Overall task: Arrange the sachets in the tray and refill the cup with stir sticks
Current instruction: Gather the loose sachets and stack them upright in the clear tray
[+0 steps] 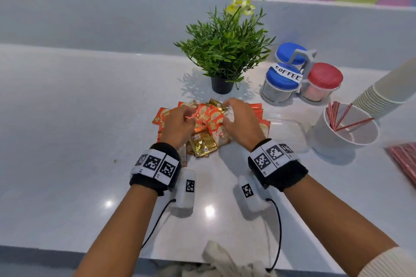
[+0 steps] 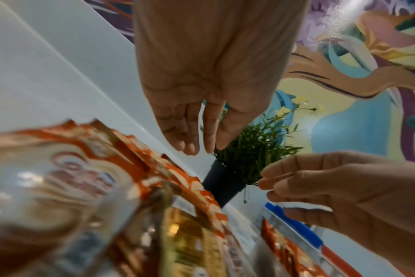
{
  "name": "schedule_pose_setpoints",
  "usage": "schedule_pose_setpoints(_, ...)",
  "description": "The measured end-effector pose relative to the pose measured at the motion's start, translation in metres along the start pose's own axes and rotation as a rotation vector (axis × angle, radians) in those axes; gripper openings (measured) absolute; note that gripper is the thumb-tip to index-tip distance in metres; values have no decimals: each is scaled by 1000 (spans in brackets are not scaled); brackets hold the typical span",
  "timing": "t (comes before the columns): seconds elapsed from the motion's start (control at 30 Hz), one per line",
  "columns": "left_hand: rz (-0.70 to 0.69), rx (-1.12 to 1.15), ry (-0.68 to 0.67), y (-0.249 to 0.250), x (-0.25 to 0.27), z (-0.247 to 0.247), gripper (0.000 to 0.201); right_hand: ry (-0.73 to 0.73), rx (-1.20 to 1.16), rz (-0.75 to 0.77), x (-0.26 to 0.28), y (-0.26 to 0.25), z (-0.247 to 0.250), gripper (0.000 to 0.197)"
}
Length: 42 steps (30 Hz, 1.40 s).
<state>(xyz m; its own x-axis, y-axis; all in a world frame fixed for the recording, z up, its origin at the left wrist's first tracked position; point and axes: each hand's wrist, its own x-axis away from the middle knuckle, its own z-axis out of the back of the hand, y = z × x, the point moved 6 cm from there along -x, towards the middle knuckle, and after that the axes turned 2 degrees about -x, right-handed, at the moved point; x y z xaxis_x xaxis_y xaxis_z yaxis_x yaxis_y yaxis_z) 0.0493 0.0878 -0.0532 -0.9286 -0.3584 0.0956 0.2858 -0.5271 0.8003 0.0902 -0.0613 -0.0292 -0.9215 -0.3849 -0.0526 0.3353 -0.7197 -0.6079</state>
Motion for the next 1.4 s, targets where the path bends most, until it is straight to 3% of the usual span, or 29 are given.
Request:
schedule_pose_setpoints(0.17,66,-238,17,-24,3,14,32,-192,99,5,1,-21,-48,27)
schedule_pose_setpoints(0.27,162,-390,-48,-41,7,16,43,-335,240,-15,7,-23,-75,44)
schedule_pose_setpoints(0.37,174,-369,-109,-52,10,15,49,-356,321,-25,13,-24,-88,62)
schedule_pose_setpoints(0.47,145,-360,-135,-55,12,14,52,-358,369,-1,13,-22,-92,58)
schedule_pose_setpoints(0.63,93,-301,-143,-51,12,19,50,-265,231,60,8,-24,-80,28)
schedule_pose_setpoints(0.73,-57,-177,-117,-30,10,23,47,-186,139,80,3,-28,-64,22)
schedule_pose_setpoints(0.9,-150,99,-100,-2,9,32,33,-238,1,132,-9,-41,-47,11)
schedule_pose_setpoints(1.03,-104,119,-29,-9,4,39,11,-159,-306,-39,-15,-35,-39,10)
schedule_pose_setpoints(1.17,-77,118,-74,-14,8,34,17,-116,-559,-130,-12,-32,-40,9)
schedule_pose_setpoints(1.33,61,321,-113,-25,10,24,29,-101,-602,-165,-12,-28,-43,26)
schedule_pose_setpoints(1.4,139,409,-89,-35,8,23,32,-130,-492,-173,-11,-21,-44,27)
